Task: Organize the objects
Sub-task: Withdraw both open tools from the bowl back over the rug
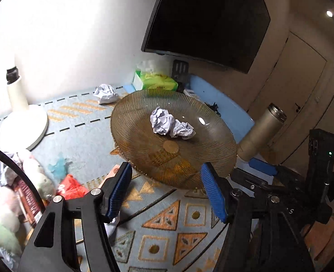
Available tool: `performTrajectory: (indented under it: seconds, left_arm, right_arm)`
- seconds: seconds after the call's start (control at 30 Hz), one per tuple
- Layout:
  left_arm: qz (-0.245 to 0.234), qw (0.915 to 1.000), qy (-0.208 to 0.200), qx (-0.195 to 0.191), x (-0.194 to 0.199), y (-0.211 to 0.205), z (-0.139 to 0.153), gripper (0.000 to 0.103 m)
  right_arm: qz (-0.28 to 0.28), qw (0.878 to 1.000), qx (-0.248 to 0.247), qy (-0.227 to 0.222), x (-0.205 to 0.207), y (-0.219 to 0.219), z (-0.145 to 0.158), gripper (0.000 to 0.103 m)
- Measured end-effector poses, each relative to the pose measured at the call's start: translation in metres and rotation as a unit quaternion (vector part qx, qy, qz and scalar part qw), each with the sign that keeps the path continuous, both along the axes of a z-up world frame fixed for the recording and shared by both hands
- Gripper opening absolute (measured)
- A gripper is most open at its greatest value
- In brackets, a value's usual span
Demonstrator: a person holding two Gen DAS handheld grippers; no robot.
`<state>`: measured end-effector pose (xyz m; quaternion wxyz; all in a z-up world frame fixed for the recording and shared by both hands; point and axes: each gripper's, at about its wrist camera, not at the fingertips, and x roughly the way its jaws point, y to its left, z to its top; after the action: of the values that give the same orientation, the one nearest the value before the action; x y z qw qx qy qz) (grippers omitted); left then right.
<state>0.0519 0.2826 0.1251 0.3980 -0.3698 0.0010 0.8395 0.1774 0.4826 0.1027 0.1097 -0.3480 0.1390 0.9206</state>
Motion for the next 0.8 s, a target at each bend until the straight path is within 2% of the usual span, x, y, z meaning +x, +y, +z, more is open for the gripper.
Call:
performTrajectory:
  seconds: [0.1,0.2,0.3,0.33,0.37,0.43,0.5,0.6,0.67,0.73,0.8]
  left_arm:
    - [0.025,0.9992,0.032,0.005,0.028,-0.039,0.017,0.062]
    - [0.075,0.9956,0.055,0.003,0.046,-0.082,0.023,0.064]
    - [0.152,0.9854,0.077,-0.006,0.058,-0.131,0.016,0.083]
    - [0.181,0.9799,0.082,-0.011,0.061,-0.150,0.009,0.094]
    - [0.211,0.9734,0.086,-0.020,0.062,-0.166,0.001,0.099]
    - [0.263,0.9594,0.091,-0.044,0.060,-0.195,-0.016,0.099]
    - [0.315,0.9441,0.078,-0.060,0.055,-0.224,-0.035,0.099]
    - [0.371,0.9262,0.043,-0.054,0.046,-0.264,-0.062,0.099]
    - [0.396,0.9158,0.033,-0.056,0.042,-0.283,-0.075,0.099]
    - [0.418,0.9041,0.039,-0.081,0.040,-0.291,-0.083,0.099]
    - [0.440,0.8885,0.059,-0.116,0.036,-0.293,-0.087,0.099]
  right_arm:
    - [0.014,1.000,0.021,0.005,0.005,-0.026,0.005,0.082]
    - [0.049,0.999,0.004,0.012,0.006,-0.053,0.005,0.082]
    - [0.089,0.996,-0.023,0.016,0.003,-0.082,-0.001,0.087]
    - [0.101,0.994,-0.029,0.017,0.001,-0.092,-0.004,0.089]
    - [0.115,0.993,-0.033,0.018,0.000,-0.104,-0.008,0.091]
    - [0.143,0.989,-0.041,0.018,-0.004,-0.126,-0.018,0.092]
    - [0.163,0.985,-0.048,0.017,-0.009,-0.149,-0.029,0.092]
    - [0.207,0.977,-0.055,0.014,-0.016,-0.184,-0.041,0.092]
    - [0.231,0.972,-0.035,0.014,-0.021,-0.208,-0.044,0.092]
    - [0.252,0.968,-0.001,0.015,-0.026,-0.231,-0.047,0.092]
    - [0.265,0.964,0.034,0.012,-0.031,-0.252,-0.054,0.092]
